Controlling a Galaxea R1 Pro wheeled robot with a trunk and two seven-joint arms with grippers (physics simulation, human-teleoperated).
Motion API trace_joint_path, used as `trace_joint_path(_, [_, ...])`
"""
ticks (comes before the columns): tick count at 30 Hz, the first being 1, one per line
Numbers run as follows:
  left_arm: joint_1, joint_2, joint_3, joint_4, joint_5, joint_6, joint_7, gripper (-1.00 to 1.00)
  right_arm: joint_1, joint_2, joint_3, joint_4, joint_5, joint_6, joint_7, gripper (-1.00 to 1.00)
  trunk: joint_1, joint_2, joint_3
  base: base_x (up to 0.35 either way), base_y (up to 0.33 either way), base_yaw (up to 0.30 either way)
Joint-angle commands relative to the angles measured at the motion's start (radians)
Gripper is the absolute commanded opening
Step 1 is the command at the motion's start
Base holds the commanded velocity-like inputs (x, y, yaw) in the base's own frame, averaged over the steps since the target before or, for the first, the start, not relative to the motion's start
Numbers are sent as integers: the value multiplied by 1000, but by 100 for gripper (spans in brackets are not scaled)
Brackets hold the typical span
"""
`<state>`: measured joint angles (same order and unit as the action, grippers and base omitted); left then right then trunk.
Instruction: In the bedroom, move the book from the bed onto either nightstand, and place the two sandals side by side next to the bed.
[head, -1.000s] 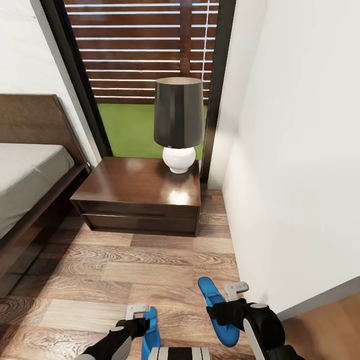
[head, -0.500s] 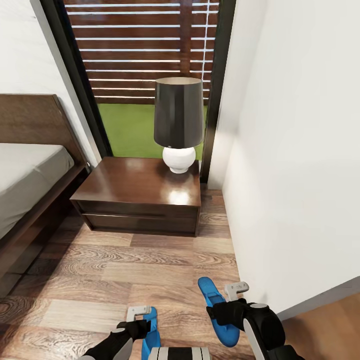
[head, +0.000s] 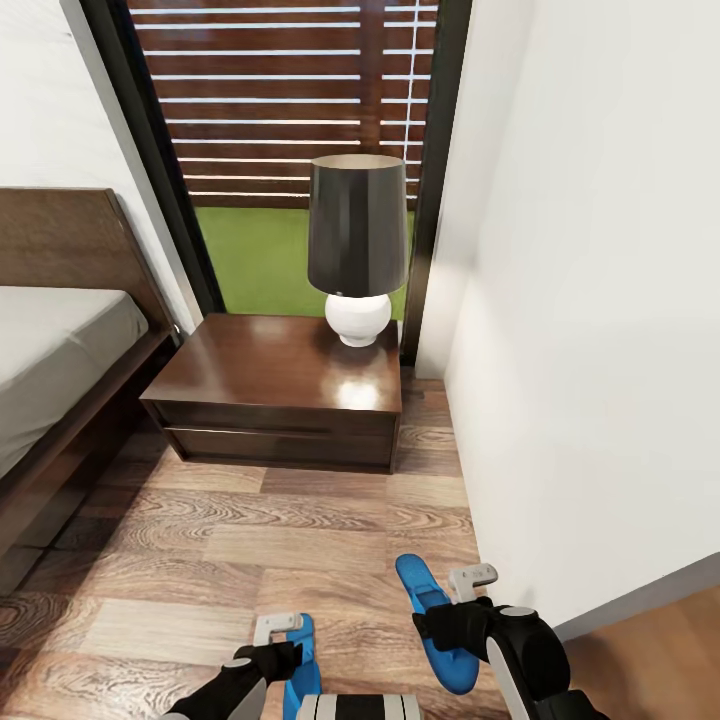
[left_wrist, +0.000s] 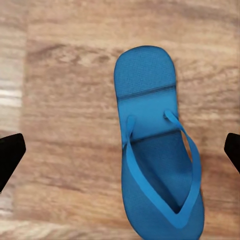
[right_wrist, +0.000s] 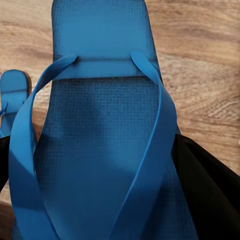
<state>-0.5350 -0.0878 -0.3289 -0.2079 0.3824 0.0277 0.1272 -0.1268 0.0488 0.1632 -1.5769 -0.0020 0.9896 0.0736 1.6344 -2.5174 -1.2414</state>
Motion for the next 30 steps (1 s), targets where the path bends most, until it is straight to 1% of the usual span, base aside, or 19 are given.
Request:
trace_joint_path(1, [0, 0, -9, -1, 9, 3, 6, 100, 0, 0, -1, -1, 0, 4, 3, -100, 0, 0, -1, 0, 0, 0])
trace_joint_path(10, [1, -8, -9, -1, 9, 3, 6, 100, -1, 0, -1, 0, 1, 4, 3, -100, 0, 0, -1, 0, 0, 0])
trace_joint_path(17, [1, -12, -9, -1, 9, 3, 5, 100, -1, 0, -1, 0, 3, 4, 3, -100, 3, -2, -28, 0, 0, 0])
trace_joint_path(30, [1, -18, -9, -1, 9, -2, 6, 100, -1, 0, -1, 0, 3, 4, 3, -100, 3, -2, -28, 0, 0, 0])
